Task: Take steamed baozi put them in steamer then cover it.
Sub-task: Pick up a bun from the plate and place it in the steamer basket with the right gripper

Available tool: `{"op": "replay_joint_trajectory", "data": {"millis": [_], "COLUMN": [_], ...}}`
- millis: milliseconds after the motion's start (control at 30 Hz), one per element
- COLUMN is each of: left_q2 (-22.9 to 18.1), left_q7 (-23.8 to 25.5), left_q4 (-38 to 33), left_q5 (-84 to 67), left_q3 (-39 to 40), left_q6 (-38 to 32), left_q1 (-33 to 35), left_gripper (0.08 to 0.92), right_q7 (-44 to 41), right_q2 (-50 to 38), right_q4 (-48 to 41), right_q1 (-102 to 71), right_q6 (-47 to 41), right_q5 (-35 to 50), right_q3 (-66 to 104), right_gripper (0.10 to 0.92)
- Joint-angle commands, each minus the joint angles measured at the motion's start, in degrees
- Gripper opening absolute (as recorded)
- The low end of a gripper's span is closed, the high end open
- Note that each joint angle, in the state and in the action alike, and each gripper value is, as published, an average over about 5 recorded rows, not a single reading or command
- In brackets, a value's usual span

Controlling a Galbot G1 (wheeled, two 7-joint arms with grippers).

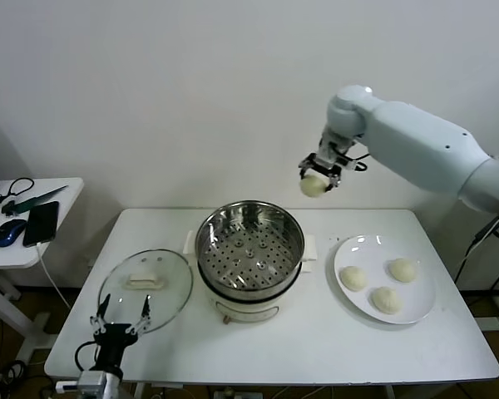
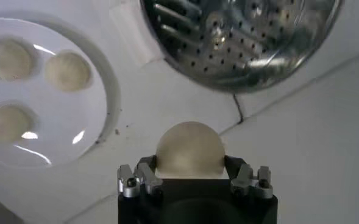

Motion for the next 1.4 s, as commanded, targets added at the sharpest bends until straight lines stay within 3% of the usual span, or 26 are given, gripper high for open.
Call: {"op": "replay_joint_trajectory", "data": {"millis": [33,767,1067,1400], "left_q2": [0.24,1.18,1.1,1.02], "left_q7": [0.01,0.24,0.22,0.14], "left_q4": [-0.1,-0.17,-0.1,-0.04], "left_q5": [-0.09,-0.8,-0.76,-0.64], "left_q3": [-0.06,0.35,0.32,0.46], "left_q6": [0.12,-0.05,-0.21,-0.28], "left_q1": [-0.02,0.15,0.49,0.7], "left_gripper": [0.823,0.823,0.823,0.823], "right_q7": [0.78,4.12,4.28,4.27], "right_q2": [5.15,14.74,15.07,13.96], "right_q4": [7.08,-1.74,-4.36,-3.25], "right_q1": [0.26,-15.72,-17.96,-16.03], "right_q6": [4.59,8.72,8.52,7.9], "right_q5": [-6.68,-24.51,-25.21,-23.11], "right_q3": [-0.07,3.89,4.71,5.17], "right_gripper": [0.722,0.731,0.74,0.822]}}
